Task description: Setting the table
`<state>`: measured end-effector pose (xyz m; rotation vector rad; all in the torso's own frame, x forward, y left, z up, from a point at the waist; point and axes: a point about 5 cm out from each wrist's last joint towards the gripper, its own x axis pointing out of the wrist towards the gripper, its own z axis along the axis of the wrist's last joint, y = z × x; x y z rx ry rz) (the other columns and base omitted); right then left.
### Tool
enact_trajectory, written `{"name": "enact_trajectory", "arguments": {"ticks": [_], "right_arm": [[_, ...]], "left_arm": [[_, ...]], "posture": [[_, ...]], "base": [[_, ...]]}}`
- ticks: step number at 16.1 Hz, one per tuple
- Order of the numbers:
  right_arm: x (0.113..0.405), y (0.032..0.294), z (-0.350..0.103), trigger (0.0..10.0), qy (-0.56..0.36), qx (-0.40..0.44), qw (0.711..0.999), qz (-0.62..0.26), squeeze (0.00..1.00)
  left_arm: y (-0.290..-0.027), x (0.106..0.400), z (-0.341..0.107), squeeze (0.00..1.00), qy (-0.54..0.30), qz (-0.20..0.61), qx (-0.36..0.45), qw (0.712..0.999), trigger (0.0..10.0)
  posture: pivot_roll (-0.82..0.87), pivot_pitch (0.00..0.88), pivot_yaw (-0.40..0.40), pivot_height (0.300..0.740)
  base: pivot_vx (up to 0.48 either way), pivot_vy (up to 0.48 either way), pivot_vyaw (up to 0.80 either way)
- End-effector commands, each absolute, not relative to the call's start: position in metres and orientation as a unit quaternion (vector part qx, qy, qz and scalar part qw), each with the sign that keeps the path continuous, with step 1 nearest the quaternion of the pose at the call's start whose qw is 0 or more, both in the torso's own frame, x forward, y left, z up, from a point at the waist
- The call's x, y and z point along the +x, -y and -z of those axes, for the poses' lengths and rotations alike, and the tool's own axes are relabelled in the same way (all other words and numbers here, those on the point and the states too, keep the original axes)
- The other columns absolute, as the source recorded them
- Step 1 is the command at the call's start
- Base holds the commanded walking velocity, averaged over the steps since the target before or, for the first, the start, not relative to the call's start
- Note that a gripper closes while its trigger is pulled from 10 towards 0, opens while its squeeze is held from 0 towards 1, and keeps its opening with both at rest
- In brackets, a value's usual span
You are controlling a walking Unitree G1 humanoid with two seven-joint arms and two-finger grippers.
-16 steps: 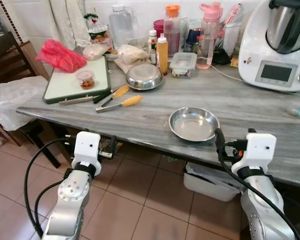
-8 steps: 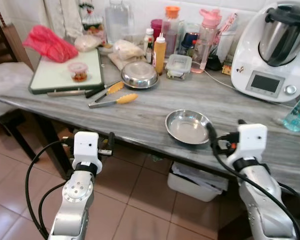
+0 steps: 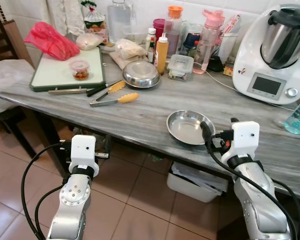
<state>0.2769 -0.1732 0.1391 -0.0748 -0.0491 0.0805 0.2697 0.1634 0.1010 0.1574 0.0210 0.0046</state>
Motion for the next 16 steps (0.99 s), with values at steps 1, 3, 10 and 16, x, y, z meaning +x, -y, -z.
{"name": "enact_trajectory", "arguments": {"ticks": [1, 3, 10, 16], "right_arm": [[0.275, 0.178, -0.137, 10.0, 0.022, -0.036, 0.999, -0.027, 0.0], [0.27, 0.182, -0.133, 10.0, 0.022, -0.029, 0.999, -0.001, 0.0], [0.264, 0.185, -0.129, 10.0, 0.022, -0.021, 0.999, 0.026, 0.0], [0.268, 0.185, -0.133, 10.0, 0.03, -0.019, 0.999, 0.028, 0.0]], "left_arm": [[-0.16, 0.274, -0.105, 0.0, -0.005, 0.011, 0.086, 0.996, 10.0], [-0.156, 0.28, -0.108, 0.0, -0.001, 0.033, 0.096, 0.995, 10.0], [-0.152, 0.291, -0.113, 0.0, 0.006, 0.05, 0.094, 0.994, 10.0], [-0.146, 0.294, -0.112, 0.0, 0.008, 0.051, 0.087, 0.995, 10.0]], "posture": [[-0.06, 0.0, -0.028, 0.74], [-0.08, 0.0, 0.028, 0.74], [-0.1, 0.0, 0.06, 0.74], [-0.11, 0.0, 0.058, 0.74]], "base": [[0.0, 0.0, 0.0], [0.0, 0.0, 0.0], [0.0, 0.0, 0.0], [0.0, 0.0, 0.0]]}}
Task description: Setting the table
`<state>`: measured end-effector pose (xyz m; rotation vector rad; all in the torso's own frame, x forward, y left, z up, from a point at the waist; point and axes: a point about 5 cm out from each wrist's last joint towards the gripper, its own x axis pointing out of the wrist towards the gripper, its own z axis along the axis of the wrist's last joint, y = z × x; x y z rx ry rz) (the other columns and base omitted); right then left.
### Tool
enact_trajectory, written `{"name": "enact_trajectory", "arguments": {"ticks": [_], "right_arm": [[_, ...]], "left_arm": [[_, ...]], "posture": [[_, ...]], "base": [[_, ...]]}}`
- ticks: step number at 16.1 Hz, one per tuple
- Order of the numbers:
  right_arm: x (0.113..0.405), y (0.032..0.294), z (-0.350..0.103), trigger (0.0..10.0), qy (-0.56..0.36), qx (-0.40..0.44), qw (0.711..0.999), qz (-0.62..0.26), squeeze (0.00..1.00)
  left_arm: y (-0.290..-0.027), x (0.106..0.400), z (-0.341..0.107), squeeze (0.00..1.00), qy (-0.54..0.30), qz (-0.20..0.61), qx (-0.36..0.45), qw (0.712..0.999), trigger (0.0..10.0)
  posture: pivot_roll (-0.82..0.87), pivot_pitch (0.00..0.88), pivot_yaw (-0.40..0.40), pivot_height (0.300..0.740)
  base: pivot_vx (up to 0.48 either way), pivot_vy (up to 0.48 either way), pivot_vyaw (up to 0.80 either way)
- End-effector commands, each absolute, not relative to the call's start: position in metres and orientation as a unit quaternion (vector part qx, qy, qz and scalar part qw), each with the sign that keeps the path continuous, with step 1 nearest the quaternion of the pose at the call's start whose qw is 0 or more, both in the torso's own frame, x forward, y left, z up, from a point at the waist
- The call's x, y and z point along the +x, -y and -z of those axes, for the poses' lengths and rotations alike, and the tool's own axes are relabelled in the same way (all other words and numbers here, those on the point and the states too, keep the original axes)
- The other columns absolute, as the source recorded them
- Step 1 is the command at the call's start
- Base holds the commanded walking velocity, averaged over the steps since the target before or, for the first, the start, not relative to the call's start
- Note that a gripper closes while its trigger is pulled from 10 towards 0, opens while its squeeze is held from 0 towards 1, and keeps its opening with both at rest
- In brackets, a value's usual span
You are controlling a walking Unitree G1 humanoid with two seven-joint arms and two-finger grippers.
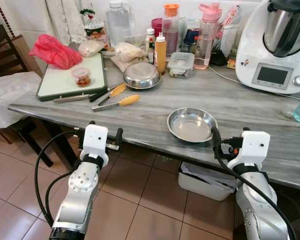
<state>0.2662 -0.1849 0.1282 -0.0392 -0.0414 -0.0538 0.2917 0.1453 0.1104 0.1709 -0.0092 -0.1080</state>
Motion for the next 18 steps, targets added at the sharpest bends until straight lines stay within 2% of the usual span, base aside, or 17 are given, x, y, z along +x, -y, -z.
{"name": "enact_trajectory", "arguments": {"ticks": [1, 2, 18], "right_arm": [[0.268, 0.186, -0.133, 10.0, 0.029, -0.027, 0.999, 0.027, 0.0], [0.268, 0.185, -0.133, 10.0, 0.03, -0.036, 0.999, 0.024, 0.0], [0.269, 0.188, -0.134, 10.0, 0.039, -0.042, 0.998, 0.033, 0.0]], "left_arm": [[-0.146, 0.294, -0.112, 0.0, 0.009, 0.051, 0.089, 0.995, 10.0], [-0.146, 0.294, -0.112, 0.0, 0.009, 0.052, 0.09, 0.995, 10.0], [-0.147, 0.3, -0.124, 0.0, 0.006, 0.048, 0.117, 0.992, 10.0]], "posture": [[-0.11, 0.0, 0.06, 0.74], [-0.11, 0.0, 0.06, 0.74], [-0.1, 0.0, 0.081, 0.74]], "base": [[0.0, 0.0, 0.0], [0.0, 0.0, 0.0], [0.0, 0.0, 0.8]]}}
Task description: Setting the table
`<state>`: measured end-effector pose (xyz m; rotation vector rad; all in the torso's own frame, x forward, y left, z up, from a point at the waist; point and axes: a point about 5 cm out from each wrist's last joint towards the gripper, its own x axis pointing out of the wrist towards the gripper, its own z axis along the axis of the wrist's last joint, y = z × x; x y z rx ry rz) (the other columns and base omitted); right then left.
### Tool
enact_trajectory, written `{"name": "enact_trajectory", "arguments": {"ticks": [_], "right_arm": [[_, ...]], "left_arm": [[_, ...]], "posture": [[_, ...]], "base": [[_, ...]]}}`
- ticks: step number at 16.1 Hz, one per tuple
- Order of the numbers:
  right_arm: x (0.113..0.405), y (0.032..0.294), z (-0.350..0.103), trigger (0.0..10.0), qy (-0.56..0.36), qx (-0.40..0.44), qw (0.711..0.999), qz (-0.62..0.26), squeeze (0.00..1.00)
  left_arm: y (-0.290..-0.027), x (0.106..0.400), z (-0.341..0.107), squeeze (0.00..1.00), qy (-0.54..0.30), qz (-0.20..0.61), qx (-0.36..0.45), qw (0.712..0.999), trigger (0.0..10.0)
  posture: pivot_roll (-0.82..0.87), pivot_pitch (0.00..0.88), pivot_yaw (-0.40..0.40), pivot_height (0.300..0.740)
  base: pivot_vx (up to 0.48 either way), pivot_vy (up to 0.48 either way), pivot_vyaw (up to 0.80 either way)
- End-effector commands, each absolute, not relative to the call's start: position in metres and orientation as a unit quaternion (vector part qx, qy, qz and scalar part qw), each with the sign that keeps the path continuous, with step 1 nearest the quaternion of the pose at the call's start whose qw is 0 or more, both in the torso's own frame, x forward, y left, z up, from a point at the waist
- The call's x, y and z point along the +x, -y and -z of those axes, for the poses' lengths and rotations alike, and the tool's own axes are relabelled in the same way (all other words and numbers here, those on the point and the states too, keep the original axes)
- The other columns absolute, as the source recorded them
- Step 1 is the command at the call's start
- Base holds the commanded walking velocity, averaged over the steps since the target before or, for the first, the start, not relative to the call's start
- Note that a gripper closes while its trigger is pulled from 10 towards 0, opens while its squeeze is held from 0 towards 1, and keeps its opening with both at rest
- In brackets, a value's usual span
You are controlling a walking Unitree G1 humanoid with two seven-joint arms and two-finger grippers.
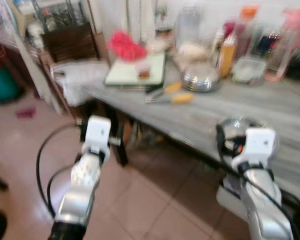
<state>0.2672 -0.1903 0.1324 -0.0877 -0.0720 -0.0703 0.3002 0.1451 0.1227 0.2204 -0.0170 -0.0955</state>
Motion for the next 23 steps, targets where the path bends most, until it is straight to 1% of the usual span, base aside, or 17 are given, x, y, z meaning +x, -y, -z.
{"name": "enact_trajectory", "arguments": {"ticks": [1, 2, 3, 6, 11, 16, 20, 22, 23], "right_arm": [[0.27, 0.189, -0.135, 10.0, 0.04, -0.042, 0.998, 0.034, 0.0], [0.271, 0.191, -0.135, 10.0, 0.041, -0.042, 0.998, 0.038, 0.0], [0.271, 0.192, -0.136, 10.0, 0.042, -0.042, 0.998, 0.039, 0.0], [0.274, 0.198, -0.141, 10.0, 0.047, -0.045, 0.997, 0.04, 0.0], [0.285, 0.197, -0.148, 10.0, 0.052, -0.06, 0.997, 0.01, 0.0], [0.289, 0.199, -0.155, 10.0, 0.057, -0.068, 0.996, -0.001, 0.0], [0.293, 0.193, -0.159, 10.0, 0.064, -0.069, 0.995, -0.012, 0.0], [0.294, 0.184, -0.155, 10.0, 0.064, -0.064, 0.996, -0.025, 0.0], [0.294, 0.18, -0.155, 10.0, 0.064, -0.064, 0.995, -0.032, 0.0]], "left_arm": [[-0.146, 0.3, -0.124, 0.0, 0.007, 0.049, 0.113, 0.992, 10.0], [-0.145, 0.302, -0.127, 0.0, 0.022, 0.054, 0.099, 0.993, 10.0], [-0.145, 0.303, -0.127, 0.0, 0.019, 0.054, 0.086, 0.995, 10.0], [-0.141, 0.303, -0.129, 0.0, 0.023, 0.048, 0.084, 0.995, 10.0], [-0.134, 0.297, -0.127, 0.0, 0.021, 0.027, 0.068, 0.997, 10.0], [-0.131, 0.294, -0.129, 0.0, 0.027, 0.021, 0.068, 0.997, 10.0], [-0.13, 0.292, -0.129, 0.0, 0.025, 0.019, 0.07, 0.997, 10.0], [-0.136, 0.291, -0.128, 0.0, 0.026, 0.006, 0.079, 0.997, 10.0], [-0.139, 0.292, -0.128, 0.0, 0.025, -0.002, 0.075, 0.997, 10.0]], "posture": [[-0.1, 0.0, 0.082, 0.74], [-0.11, 0.0, 0.083, 0.74], [-0.11, 0.0, 0.082, 0.74], [-0.11, 0.0, 0.059, 0.74], [-0.08, 0.0, 0.027, 0.74], [-0.08, 0.0, -0.005, 0.74], [-0.08, 0.001, 0.0, 0.74], [-0.06, 0.0, -0.006, 0.74], [-0.05, 0.0, -0.021, 0.74]], "base": [[0.0, 0.0, 0.8], [0.0, 0.0, 0.8], [0.0, 0.0, 0.64], [0.0, 0.0, 0.0], [0.0, 0.0, 0.0], [0.0, 0.0, 0.0], [0.0, 0.0, 0.0], [0.0, 0.0, 0.0], [0.0, 0.0, 0.0]]}}
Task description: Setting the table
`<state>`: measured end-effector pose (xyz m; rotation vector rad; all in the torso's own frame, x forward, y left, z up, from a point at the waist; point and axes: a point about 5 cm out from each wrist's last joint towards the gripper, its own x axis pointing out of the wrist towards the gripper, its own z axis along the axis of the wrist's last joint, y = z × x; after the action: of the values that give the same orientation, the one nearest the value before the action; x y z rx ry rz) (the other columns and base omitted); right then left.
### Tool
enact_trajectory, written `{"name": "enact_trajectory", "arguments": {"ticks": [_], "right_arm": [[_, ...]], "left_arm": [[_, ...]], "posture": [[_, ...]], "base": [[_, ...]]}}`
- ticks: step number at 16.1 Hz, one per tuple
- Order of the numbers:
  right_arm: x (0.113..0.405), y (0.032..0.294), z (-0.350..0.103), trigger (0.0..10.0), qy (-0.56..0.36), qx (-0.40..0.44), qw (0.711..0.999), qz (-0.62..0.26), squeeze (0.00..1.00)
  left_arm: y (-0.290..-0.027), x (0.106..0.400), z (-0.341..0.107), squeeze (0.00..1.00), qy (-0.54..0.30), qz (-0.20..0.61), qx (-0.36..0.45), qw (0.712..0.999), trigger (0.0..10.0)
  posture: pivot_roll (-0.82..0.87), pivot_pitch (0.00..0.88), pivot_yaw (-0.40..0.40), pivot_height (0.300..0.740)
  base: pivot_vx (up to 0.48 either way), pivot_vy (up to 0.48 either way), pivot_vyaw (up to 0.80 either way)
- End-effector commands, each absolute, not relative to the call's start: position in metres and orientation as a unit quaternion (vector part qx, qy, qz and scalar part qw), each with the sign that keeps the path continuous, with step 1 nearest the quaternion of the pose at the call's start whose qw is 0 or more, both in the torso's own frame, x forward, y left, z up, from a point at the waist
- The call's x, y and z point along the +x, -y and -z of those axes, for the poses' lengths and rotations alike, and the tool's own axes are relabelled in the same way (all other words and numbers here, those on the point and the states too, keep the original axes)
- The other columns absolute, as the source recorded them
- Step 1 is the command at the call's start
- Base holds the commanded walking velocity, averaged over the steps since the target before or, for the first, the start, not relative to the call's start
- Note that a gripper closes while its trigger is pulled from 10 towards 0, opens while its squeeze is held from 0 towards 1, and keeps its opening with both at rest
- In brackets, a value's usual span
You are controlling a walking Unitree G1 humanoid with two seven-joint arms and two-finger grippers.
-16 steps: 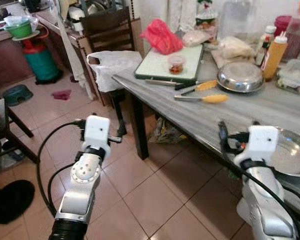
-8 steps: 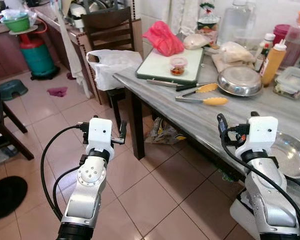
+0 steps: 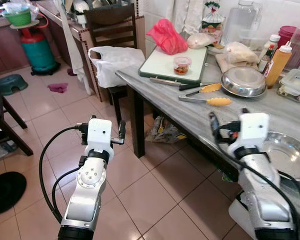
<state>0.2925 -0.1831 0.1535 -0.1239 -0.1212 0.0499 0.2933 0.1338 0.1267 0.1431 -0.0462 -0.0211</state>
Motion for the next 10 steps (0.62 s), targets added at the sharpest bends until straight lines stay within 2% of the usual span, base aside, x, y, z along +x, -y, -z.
{"name": "enact_trajectory", "arguments": {"ticks": [1, 4, 7, 10], "right_arm": [[0.296, 0.177, -0.155, 10.0, 0.064, -0.062, 0.995, -0.039, 0.0], [0.295, 0.171, -0.148, 10.0, 0.052, -0.068, 0.994, -0.072, 0.0], [0.29, 0.193, -0.147, 10.0, 0.051, -0.075, 0.995, -0.041, 0.0], [0.282, 0.208, -0.147, 10.0, 0.049, -0.081, 0.996, 0.004, 0.0]], "left_arm": [[-0.143, 0.294, -0.129, 0.0, 0.026, -0.012, 0.071, 0.997, 10.0], [-0.146, 0.294, -0.132, 0.0, 0.034, -0.028, 0.075, 0.996, 10.0], [-0.128, 0.293, -0.126, 0.0, 0.026, 0.002, 0.071, 0.997, 10.0], [-0.136, 0.288, -0.113, 0.0, 0.006, 0.018, 0.087, 0.996, 10.0]], "posture": [[-0.04, 0.0, -0.038, 0.74], [-0.03, 0.0, -0.037, 0.74], [-0.08, 0.0, 0.003, 0.74], [-0.1, 0.0, -0.014, 0.74]], "base": [[0.0, 0.0, 0.0], [0.0, 0.0, 0.0], [0.0, 0.0, 0.0], [0.0, 0.0, 0.0]]}}
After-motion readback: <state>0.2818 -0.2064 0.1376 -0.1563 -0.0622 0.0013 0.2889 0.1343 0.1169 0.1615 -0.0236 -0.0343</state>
